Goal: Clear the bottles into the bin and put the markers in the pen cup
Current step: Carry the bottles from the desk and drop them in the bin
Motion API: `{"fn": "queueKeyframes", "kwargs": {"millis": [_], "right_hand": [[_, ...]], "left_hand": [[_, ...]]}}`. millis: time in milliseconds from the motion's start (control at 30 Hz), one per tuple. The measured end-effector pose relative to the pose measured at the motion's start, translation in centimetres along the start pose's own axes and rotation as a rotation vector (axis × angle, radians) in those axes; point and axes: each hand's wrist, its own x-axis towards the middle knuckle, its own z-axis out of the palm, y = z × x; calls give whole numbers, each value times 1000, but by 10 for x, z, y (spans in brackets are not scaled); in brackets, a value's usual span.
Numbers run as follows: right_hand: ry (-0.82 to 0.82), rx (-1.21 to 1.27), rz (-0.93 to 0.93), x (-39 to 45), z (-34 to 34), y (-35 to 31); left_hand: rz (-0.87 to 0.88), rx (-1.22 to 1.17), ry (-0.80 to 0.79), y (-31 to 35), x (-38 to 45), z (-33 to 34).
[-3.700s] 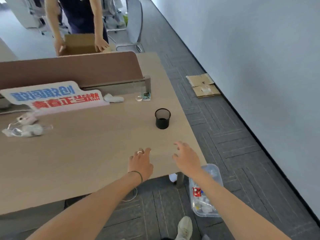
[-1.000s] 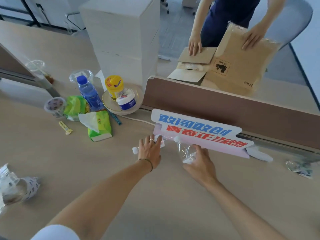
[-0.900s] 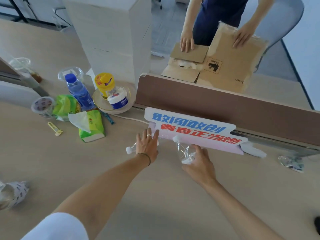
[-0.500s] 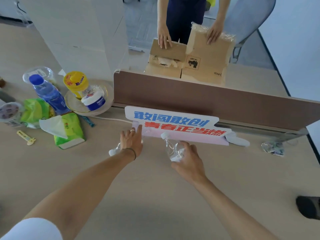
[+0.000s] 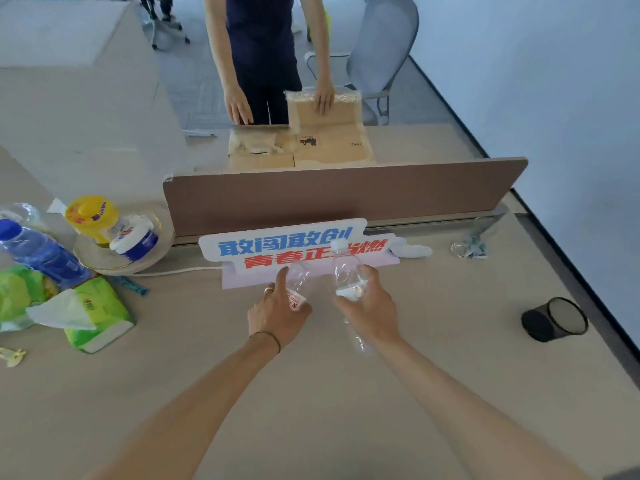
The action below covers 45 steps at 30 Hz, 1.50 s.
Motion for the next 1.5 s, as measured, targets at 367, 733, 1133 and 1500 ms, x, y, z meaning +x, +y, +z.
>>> {"fn": "queueKeyframes", "kwargs": {"millis": [367,733,1133,1500], "right_hand": [[255,131,146,-58,-140,120],[425,214,275,-166,-301,304],[642,227,486,-271,-441,476],[790,367,707,-288,-494,592]], "left_hand": [[190,-53,-164,125,-89,87],[358,32,-253,290,-226,210],[622,39,-442,451,-364,342],[754,129,-669,538,-411,475]]}}
